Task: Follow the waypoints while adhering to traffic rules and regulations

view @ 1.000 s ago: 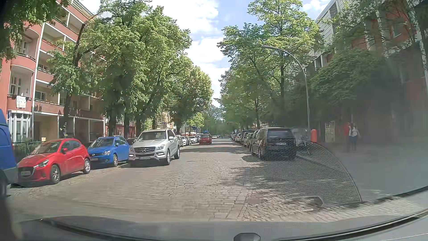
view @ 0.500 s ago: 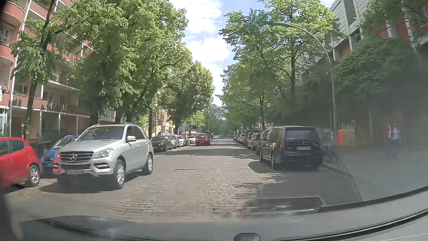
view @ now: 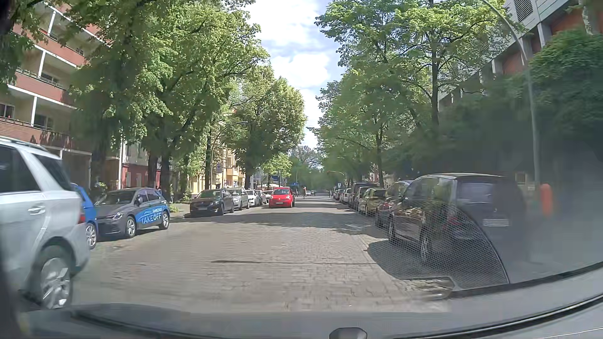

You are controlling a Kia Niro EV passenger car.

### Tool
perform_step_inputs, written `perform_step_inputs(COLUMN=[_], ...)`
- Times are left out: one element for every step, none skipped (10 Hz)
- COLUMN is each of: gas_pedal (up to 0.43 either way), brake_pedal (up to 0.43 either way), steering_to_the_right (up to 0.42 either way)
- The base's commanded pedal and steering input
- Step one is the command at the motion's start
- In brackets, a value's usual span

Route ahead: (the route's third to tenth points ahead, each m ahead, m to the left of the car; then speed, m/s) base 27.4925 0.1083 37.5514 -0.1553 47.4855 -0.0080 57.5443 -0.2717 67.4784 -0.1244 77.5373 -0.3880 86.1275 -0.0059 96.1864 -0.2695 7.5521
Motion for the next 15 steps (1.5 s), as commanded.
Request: perform_step_inputs(gas_pedal=[0.331,0.331,0.331,0.331,0.331,0.331,0.319,0.311,0.311,0.311,0.248,0.24,0.24,0.24,0.228], brake_pedal=[0.018,0.018,0.018,0.018,0.018,0.018,0.018,0.018,0.018,0.018,0.018,0.018,0.018,0.018,0.018], steering_to_the_right=[-0.011,-0.004,-0.001,-0.002,-0.008,-0.007,-0.002,0.008,0.006,0.004,0.005,0.004,0.004,0.0,-0.002])
